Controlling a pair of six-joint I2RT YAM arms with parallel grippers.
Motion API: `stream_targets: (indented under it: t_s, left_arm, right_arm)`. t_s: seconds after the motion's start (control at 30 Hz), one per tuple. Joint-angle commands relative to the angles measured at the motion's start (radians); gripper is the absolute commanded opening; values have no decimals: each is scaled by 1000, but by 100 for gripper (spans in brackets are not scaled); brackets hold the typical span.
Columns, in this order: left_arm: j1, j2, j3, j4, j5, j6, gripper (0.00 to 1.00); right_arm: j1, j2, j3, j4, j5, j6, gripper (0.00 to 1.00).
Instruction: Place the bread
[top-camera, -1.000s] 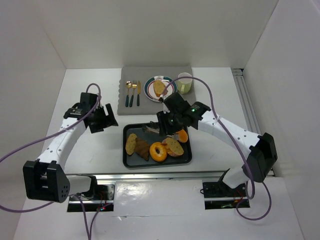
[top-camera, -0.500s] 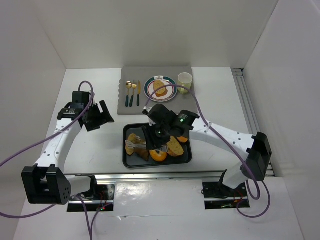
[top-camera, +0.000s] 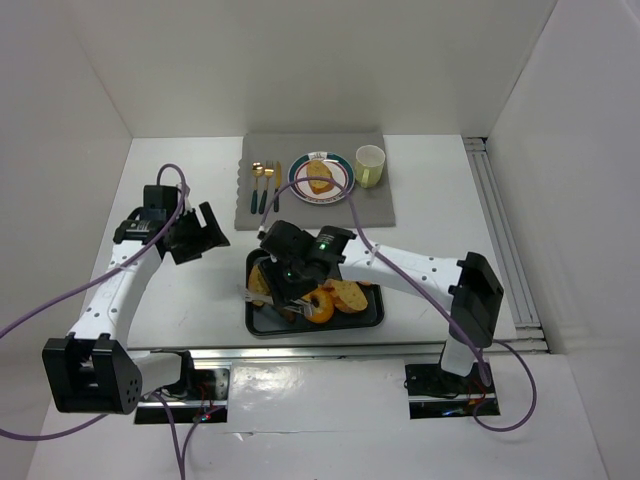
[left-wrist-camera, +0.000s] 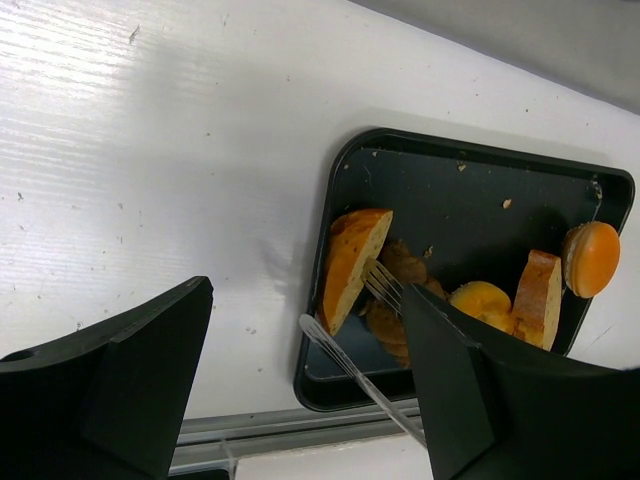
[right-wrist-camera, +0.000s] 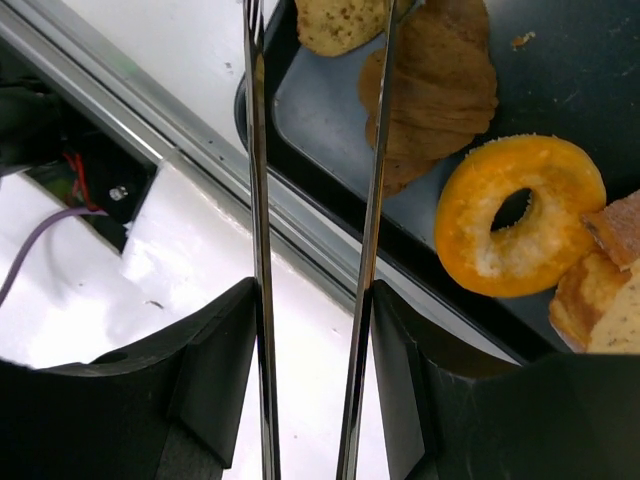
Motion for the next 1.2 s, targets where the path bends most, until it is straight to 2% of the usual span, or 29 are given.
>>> stream_targets:
  t_s: [0.0, 0.17, 0.37, 0.4, 0.53, 0.7, 0.9, 0.97, 1.17]
  left_arm:
    - [6, -22, -3, 17, 17, 22, 89]
    - [6, -22, -22, 37, 26, 22, 89]
    - [6, -22, -22, 46, 45, 22, 89]
    - [6, -22, -22, 46, 45, 22, 89]
    - [6, -22, -22, 46, 56, 22, 89]
    - [6, -22, -22, 55, 74, 32, 89]
    - [6, -42, -22, 66, 85, 22, 89]
    - [6, -42, -22, 66, 85, 22, 89]
    - [6, -51, -22, 66, 94, 13, 89]
  right_arm:
    - [18, 22, 97, -70, 97, 10, 55]
    - [27, 31, 143, -141, 175, 28, 38]
    - [47, 11, 206, -185, 197, 40, 20]
    - [47, 11, 220, -195, 208, 40, 14]
    - [47, -7, 252, -216, 223, 40, 1]
    - [47, -39, 262, -193, 232, 54, 0]
    - [-23, -52, 286, -130, 368, 39, 0]
    - [-72, -52, 295, -98, 442, 18, 0]
    - [-282, -7, 341, 84, 426, -107, 0]
